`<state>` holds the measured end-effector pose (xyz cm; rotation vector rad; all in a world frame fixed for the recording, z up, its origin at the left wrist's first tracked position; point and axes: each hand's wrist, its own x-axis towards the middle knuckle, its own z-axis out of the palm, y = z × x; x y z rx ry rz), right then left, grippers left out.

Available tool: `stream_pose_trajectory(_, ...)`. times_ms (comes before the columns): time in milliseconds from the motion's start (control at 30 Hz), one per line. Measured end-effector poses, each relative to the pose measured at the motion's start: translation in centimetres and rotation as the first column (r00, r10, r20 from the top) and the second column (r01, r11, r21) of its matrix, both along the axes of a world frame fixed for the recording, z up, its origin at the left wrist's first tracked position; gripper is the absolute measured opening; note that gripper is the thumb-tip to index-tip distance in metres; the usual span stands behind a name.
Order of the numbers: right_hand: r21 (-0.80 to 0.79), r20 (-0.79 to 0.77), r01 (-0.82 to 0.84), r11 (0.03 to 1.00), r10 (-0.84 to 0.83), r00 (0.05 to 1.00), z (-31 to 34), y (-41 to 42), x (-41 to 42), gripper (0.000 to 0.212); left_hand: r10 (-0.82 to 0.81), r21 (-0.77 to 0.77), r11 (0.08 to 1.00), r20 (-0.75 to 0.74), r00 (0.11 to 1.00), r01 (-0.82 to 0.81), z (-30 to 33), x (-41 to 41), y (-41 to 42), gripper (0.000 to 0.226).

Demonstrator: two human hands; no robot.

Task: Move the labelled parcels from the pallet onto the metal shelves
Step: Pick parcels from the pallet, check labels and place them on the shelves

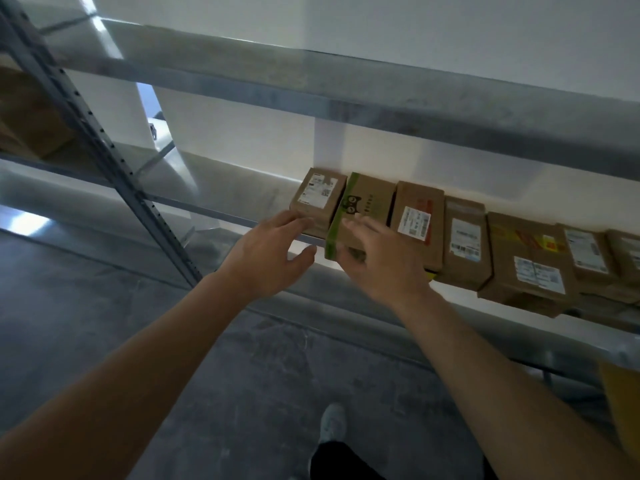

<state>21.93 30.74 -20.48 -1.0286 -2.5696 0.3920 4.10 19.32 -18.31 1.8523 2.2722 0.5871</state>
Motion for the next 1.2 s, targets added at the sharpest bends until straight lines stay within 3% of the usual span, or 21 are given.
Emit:
stream_pose_trajectory(367, -0.108, 0.044, 0.009, 0.994, -0.004, 0.999, -4.7, 9.7, -8.0, 0.057, -0.009, -0.132, 0.991, -0.002, 1.000, 0.009, -5.7, -9.1, 9.8, 0.060)
stream_pose_trajectory(667, -0.170, 0.095, 0.022, 0.985, -0.006, 0.995, -6.4, 14.9, -11.9, 0.054, -0.037, -0.175, 0.984, 0.017, 0.999, 0.039, -7.5, -13.4, 15.6, 0.051)
stream_pose_trajectory(867, -0.176, 0.138, 0.050, 0.983, -0.026, 0.990, -8.1, 16.3, -14.2, 0.050, -0.109, -0.207, 0.971, 0.047, 0.993, 0.117, -10.1, -16.5, 19.2, 0.053)
stream_pose_trajectory(1067, -0.181, 0.182, 0.132, 0.975, -0.099, 0.978, -10.9, 16.8, -17.3, 0.052, -0.215, -0.280, 0.935, 0.045, 0.976, 0.218, -13.6, -19.1, 21.7, 0.072)
stream_pose_trajectory(1200, -0.129, 0.205, 0.211, 0.969, -0.182, 0.962, -11.8, 16.4, -18.7, 0.043, -0.271, -0.289, 0.916, 0.069, 0.960, 0.280, -15.6, -20.4, 23.0, 0.064)
